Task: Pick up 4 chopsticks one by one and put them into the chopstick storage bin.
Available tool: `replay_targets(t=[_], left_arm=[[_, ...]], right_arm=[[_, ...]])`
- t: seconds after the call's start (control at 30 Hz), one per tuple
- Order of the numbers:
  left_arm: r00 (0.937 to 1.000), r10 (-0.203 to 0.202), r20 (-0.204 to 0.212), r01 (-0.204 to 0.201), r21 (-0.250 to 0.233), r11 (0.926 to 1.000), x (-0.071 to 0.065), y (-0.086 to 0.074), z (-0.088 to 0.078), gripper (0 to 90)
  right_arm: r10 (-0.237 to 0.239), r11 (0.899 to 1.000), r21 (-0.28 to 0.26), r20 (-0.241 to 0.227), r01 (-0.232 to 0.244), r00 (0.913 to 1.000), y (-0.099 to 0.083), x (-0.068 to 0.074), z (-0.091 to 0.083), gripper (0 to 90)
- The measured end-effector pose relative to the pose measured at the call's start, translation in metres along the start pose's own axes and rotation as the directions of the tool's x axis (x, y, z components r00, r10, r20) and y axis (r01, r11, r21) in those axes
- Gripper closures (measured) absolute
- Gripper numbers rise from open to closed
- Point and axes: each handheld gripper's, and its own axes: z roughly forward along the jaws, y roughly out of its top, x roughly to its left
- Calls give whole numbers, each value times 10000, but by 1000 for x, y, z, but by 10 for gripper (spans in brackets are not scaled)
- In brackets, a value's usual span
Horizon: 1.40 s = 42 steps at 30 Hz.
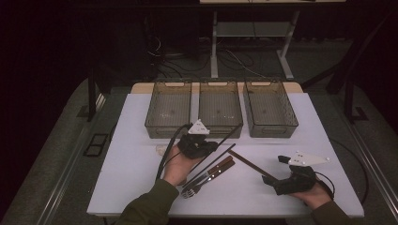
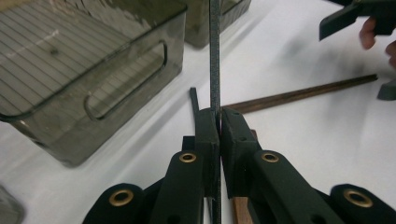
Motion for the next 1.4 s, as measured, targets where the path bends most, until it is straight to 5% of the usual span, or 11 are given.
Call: replay_targets(t=[0.3,0.93,1.13,1.4], left_arm=[[10000,-14,5,15,-231,9997,7,7,-18,863],[9973,-205,-699,171,-489,9987,54,28,-59,863],[9936,-143,-1123,103,-364,9993,70,40,-66,864],[9826,-556,-1770,492,-406,9980,99,57,-74,863]], right_arm=[[60,10000,-3,-14,-60,10000,0,0,0,5],[18,10000,-18,33,-18,10000,0,-1,0,5],[15,10000,-34,28,-15,10000,0,-1,0,5],[47,10000,-73,13,-47,10000,0,0,-1,5]])
